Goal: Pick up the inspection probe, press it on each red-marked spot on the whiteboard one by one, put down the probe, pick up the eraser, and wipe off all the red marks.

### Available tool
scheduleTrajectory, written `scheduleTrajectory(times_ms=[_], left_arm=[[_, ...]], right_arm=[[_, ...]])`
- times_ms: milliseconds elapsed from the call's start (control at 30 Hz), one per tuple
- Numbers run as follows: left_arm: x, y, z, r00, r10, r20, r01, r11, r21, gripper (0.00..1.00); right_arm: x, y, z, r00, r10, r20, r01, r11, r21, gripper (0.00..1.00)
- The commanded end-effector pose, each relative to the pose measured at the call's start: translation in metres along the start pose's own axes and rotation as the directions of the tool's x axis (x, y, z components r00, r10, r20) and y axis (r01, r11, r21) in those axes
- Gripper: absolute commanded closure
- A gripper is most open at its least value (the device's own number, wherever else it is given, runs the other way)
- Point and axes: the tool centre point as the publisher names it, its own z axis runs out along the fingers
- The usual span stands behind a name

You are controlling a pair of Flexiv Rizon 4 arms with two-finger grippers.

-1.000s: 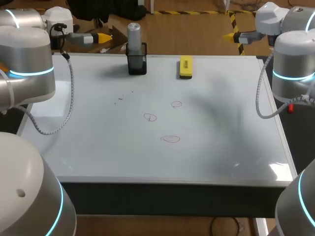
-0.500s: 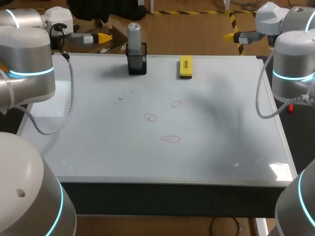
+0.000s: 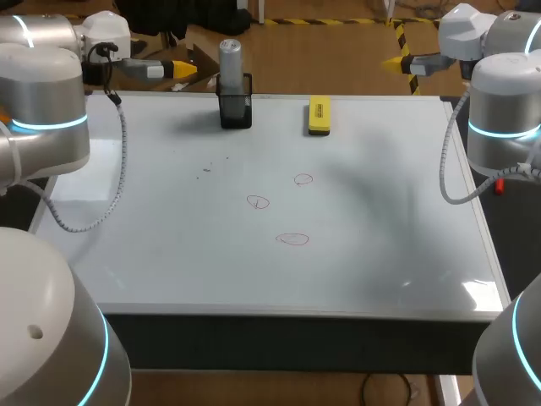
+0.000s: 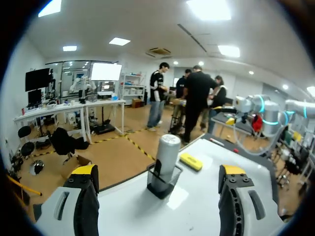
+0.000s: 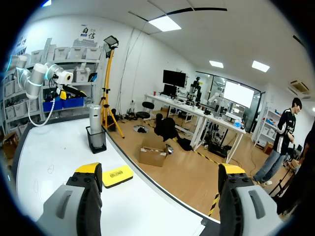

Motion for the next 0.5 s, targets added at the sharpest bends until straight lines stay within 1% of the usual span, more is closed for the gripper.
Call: scheduleTrajectory(times_ms=[33, 100, 233, 267, 333, 433, 500], left_arm=[[-0.010, 0.004, 0.006, 0.988, 0.046, -0.148, -0.039, 0.998, 0.048, 0.00], [-0.007, 0.004, 0.011, 0.972, 0.077, -0.220, -0.063, 0.995, 0.072, 0.00], [-0.002, 0.006, 0.024, 0.945, 0.129, -0.302, -0.109, 0.991, 0.080, 0.00], [0.000, 0.007, 0.027, 0.930, 0.143, -0.340, -0.118, 0.989, 0.093, 0.00], [0.006, 0.006, 0.034, 0.906, 0.164, -0.391, -0.134, 0.985, 0.105, 0.00], [0.010, 0.008, 0.051, 0.872, 0.172, -0.458, -0.136, 0.985, 0.111, 0.00], [0.012, 0.011, 0.063, 0.854, 0.180, -0.489, -0.135, 0.983, 0.125, 0.00]], right_arm=[[0.000, 0.000, 0.000, 1.000, 0.000, -0.001, 0.000, 1.000, 0.001, 0.00], [0.000, 0.000, 0.000, 1.000, 0.000, -0.001, 0.000, 1.000, 0.001, 0.00], [0.000, 0.000, 0.000, 1.000, 0.000, -0.001, 0.000, 1.000, 0.001, 0.00], [0.000, 0.000, 0.000, 1.000, 0.000, -0.001, 0.000, 1.000, 0.001, 0.00], [0.000, 0.000, 0.000, 1.000, 0.000, -0.001, 0.000, 1.000, 0.001, 0.00], [0.000, 0.000, 0.000, 1.000, 0.000, -0.001, 0.000, 1.000, 0.001, 0.00], [0.000, 0.000, 0.000, 1.000, 0.000, -0.001, 0.000, 1.000, 0.001, 0.00]])
